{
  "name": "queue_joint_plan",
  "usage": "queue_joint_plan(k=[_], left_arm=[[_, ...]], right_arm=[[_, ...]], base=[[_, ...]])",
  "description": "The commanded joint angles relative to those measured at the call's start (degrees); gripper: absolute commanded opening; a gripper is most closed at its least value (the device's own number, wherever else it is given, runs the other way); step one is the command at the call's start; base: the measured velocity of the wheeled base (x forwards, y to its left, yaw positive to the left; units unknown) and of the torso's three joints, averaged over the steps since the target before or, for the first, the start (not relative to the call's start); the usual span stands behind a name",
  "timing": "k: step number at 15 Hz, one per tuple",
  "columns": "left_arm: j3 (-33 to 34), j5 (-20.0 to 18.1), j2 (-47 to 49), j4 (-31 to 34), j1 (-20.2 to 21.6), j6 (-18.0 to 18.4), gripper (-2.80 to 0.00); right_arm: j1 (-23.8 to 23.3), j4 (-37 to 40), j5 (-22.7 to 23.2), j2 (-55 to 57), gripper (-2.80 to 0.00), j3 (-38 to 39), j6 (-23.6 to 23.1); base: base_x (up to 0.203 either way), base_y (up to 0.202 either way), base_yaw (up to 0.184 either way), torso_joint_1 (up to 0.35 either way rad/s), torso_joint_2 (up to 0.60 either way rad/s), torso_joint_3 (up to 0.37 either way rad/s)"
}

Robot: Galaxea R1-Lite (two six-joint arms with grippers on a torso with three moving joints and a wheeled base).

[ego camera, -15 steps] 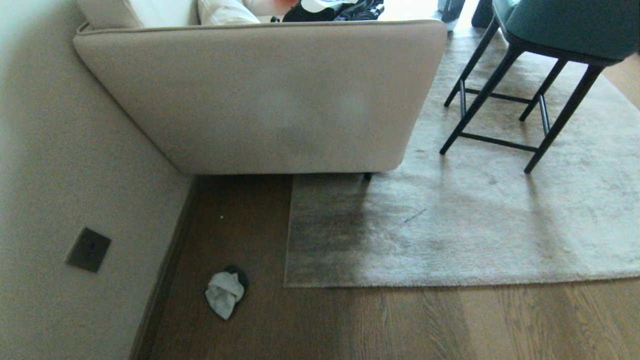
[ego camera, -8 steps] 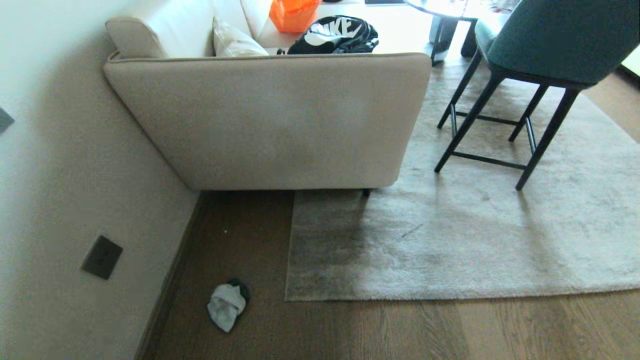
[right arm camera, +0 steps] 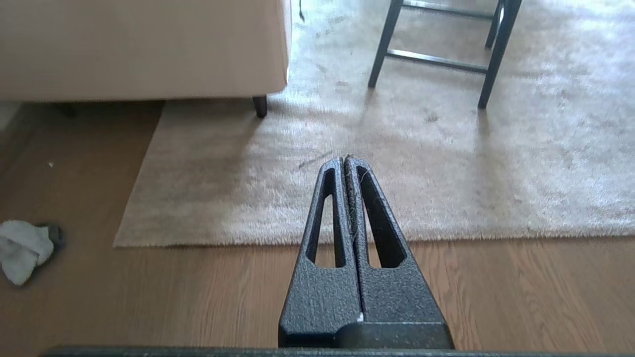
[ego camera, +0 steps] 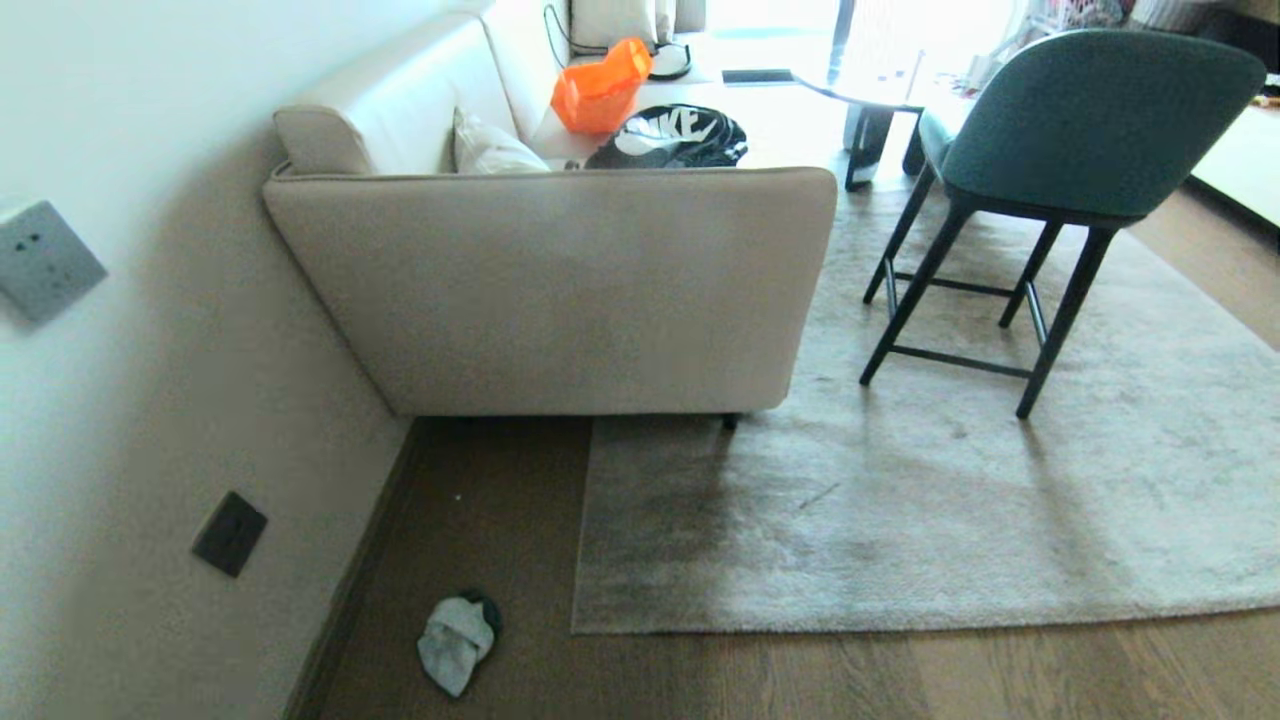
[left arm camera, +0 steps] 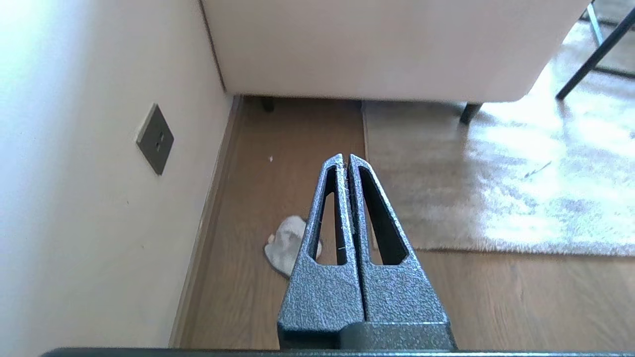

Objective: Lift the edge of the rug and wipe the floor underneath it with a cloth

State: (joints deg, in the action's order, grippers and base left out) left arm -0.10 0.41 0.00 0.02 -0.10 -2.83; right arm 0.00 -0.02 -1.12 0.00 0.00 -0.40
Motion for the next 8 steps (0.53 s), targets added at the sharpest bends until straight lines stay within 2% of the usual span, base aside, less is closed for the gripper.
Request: queue_joint_plan(k=[1,4,8], left_arm=[[0.01,0.02,0.00,0.02,0.01,-0.07,-2.80],[0.01,0.02,0.00,-0.02,0.01,-0.09,-2.80],[0.01,0.02,0.00,-0.02,0.01,-0.15,-2.80]], right_arm=[[0.00,0.01,-0.02,0.09,-2.80,0.00,-0.04],[0.00,0.02,-0.02,0.09,-2.80,0.00,-0.04],[0.00,-0.06,-0.02,0.09,-2.80,0.00,-0.04]], base=[[0.000,0.000,0.000,0.002,0.00,0.203],[0.000,0.000,0.000,0.006,0.00,0.204],[0.000,0.000,0.000,-0.001,0.00,0.022]])
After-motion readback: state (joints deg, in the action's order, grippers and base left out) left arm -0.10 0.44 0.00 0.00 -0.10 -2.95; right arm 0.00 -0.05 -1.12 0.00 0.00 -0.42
